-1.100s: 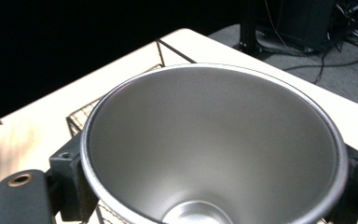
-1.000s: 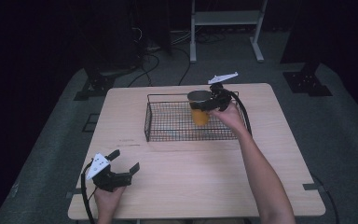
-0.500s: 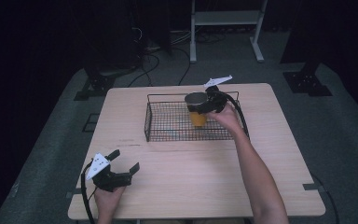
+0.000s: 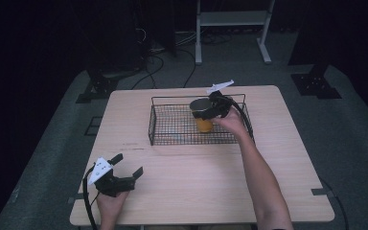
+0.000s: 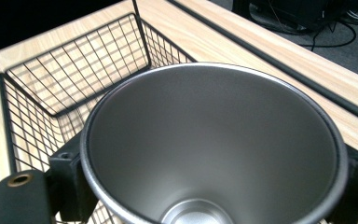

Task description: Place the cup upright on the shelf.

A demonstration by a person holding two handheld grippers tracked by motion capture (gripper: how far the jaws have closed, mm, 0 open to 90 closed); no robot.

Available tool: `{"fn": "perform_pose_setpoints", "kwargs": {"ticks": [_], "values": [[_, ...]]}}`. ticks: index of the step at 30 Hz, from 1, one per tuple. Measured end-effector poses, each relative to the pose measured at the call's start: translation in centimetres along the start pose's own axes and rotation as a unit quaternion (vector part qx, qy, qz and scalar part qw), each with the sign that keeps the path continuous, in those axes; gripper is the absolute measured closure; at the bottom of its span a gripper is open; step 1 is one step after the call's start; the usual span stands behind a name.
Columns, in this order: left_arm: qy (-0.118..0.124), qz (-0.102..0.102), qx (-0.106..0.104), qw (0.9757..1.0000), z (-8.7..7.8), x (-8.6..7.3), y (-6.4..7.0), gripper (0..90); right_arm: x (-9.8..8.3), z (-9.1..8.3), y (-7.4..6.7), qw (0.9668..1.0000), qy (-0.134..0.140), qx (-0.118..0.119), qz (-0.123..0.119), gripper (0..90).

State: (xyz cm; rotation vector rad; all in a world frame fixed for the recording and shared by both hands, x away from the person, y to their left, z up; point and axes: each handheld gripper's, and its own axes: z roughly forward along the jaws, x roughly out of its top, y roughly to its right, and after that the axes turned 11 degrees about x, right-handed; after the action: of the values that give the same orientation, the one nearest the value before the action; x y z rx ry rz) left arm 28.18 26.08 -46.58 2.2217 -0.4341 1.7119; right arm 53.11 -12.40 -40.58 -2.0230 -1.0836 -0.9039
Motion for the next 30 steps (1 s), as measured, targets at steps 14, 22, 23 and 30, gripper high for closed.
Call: {"fn": "perform_pose_setpoints", "kwargs": {"ticks": [14,22,23,30], "values": [[0.000,0.002,-0.001,1.0000,0.01,0.01,0.04,0.0,-0.49,0.18,0.28,0.9999,-0.010,-0.004,-0.010,11.8],[0.000,0.003,-0.001,1.0000,0.02,0.01,0.07,0.0,-0.51,0.00,0.05,0.9997,-0.021,-0.006,-0.015,11.6],[0.000,0.004,-0.001,1.0000,0.02,0.00,0.07,0.0,-0.53,-0.04,0.06,0.9997,-0.021,-0.005,-0.015,11.3],[0.000,0.004,-0.001,1.0000,0.01,0.00,0.05,0.0,-0.67,-0.18,-0.09,0.9996,-0.024,0.000,-0.018,9.1]]}}
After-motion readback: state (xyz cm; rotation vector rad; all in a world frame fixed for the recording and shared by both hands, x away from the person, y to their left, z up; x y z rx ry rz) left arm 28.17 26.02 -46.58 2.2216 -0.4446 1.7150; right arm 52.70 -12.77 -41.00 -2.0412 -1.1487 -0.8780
